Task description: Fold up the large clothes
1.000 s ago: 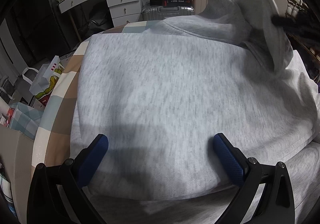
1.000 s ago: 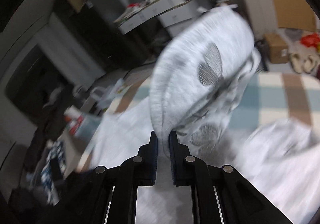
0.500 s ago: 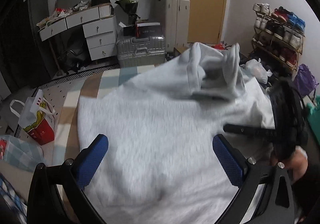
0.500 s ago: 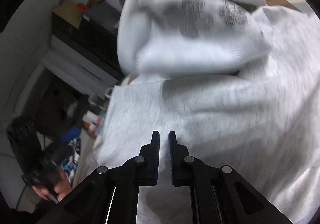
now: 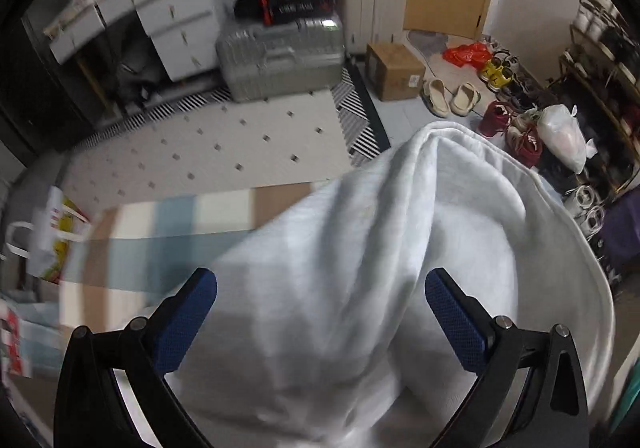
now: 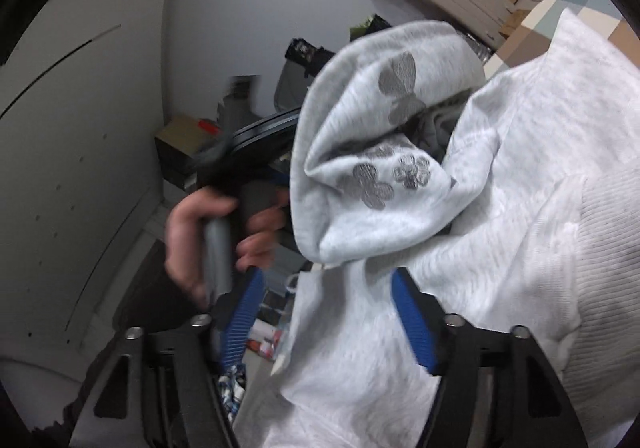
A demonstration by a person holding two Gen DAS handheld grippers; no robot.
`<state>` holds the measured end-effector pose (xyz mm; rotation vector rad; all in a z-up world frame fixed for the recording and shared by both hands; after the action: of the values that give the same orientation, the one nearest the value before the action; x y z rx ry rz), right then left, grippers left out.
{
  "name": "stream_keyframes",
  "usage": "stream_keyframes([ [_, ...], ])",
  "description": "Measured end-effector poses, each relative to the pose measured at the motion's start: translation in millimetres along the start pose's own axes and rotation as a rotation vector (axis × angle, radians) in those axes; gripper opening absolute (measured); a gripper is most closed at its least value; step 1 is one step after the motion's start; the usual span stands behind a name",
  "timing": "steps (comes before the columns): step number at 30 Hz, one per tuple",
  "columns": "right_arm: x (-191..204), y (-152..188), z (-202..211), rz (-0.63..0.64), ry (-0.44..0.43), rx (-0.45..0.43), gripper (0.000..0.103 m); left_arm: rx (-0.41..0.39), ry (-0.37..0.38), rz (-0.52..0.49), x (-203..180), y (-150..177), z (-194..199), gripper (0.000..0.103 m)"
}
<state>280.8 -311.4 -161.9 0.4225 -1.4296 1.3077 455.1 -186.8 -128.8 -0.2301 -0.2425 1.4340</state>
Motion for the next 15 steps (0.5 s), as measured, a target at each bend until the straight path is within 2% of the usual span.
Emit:
stream_keyframes([
  [2,-1,1,1,-0.009,0.001,-0.017,0.077,0.019,-0.061,-0.005,-2,-3,-12,0.101],
  [4,-5,-1,4,-0.026,-0.008,-0.025,0.077,0.005,-0.121,-0.03,1,-5,-14,0.092],
  [6,-10,-2,8,-0.049,-0.023,-0.03,0.077,-0.024,-0.102,-0.019,6,-5,-4,0.091],
  [8,-14,-8,18,-0.064,-0.031,-0.031,0.077,-0.037,-0.123,-0.01,16,-6,0,0.091],
  [10,-15,-8,19,-0.068,-0.031,-0.029,0.077,-0.021,-0.062,0.017,25,-5,3,0.091],
  [12,-14,-8,20,-0.062,-0.027,-0.028,0.077,0.009,0.043,0.057,31,-4,2,0.091],
  [15,-15,-8,17,-0.058,-0.024,-0.021,0.078,0.029,0.085,0.115,39,0,3,0.091],
])
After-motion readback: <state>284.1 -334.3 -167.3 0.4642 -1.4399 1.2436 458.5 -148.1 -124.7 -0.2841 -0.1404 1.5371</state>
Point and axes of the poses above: each gripper's, at about its wrist camera, not at the fingertips, and z roughly against the way its jaws point, x to its left, y to its underside, the point moved 6 cm from there along -z, roughly the way its jaws point, and after that the axes turned 11 degrees about x, right-handed, at the moved point
